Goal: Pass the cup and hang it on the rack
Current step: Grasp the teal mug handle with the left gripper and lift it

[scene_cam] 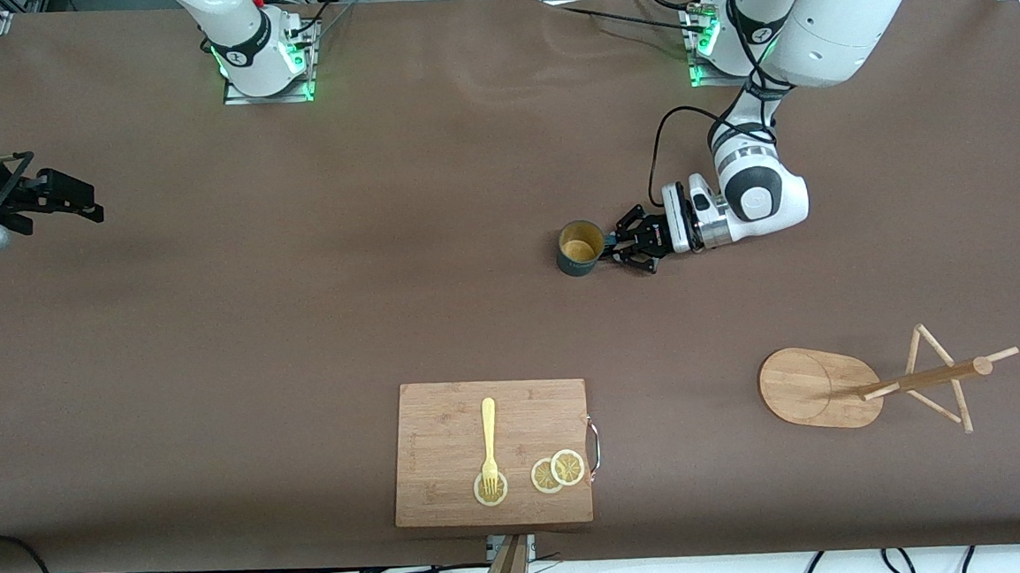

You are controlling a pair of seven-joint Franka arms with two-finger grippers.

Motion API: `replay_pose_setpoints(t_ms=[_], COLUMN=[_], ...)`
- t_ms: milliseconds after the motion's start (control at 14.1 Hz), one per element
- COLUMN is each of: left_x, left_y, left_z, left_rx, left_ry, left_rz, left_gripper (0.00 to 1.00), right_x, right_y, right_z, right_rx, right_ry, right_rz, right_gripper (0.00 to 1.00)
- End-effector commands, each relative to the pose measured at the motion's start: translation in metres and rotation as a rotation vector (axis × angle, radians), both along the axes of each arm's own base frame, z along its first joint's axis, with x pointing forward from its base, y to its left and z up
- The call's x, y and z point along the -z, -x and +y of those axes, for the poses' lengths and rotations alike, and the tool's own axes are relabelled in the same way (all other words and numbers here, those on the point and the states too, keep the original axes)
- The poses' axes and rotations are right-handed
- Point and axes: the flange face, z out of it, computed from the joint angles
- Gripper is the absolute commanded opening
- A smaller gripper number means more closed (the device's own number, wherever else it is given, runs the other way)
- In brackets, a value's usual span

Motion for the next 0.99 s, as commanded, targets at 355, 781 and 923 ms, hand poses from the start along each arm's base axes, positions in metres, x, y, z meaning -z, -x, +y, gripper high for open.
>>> replay_pose_setpoints(t_ms=[355, 781, 923], left_x=[-0.117, -0.203, -0.222], left_y=[-0.026, -0.041, -0.045], left_z=[0.023, 0.076, 0.108], left_rx=[-0.163, -0.308, -0.358], left_ry=[0.073, 0.249, 0.306], left_rz=[0.38, 0.877, 1.049], left_gripper=[0.0, 0.0, 0.0], right_x=[-0.002, -0.004, -0.004], right_y=[0.0, -0.001, -0.002], right_z=[0.013, 0.026, 0.026], right_rx=[-0.006, -0.022, -0.022], right_ry=[0.002, 0.005, 0.005], right_rz=[-0.009, -0.015, -0.015], right_gripper=[1.0, 0.99, 0.99])
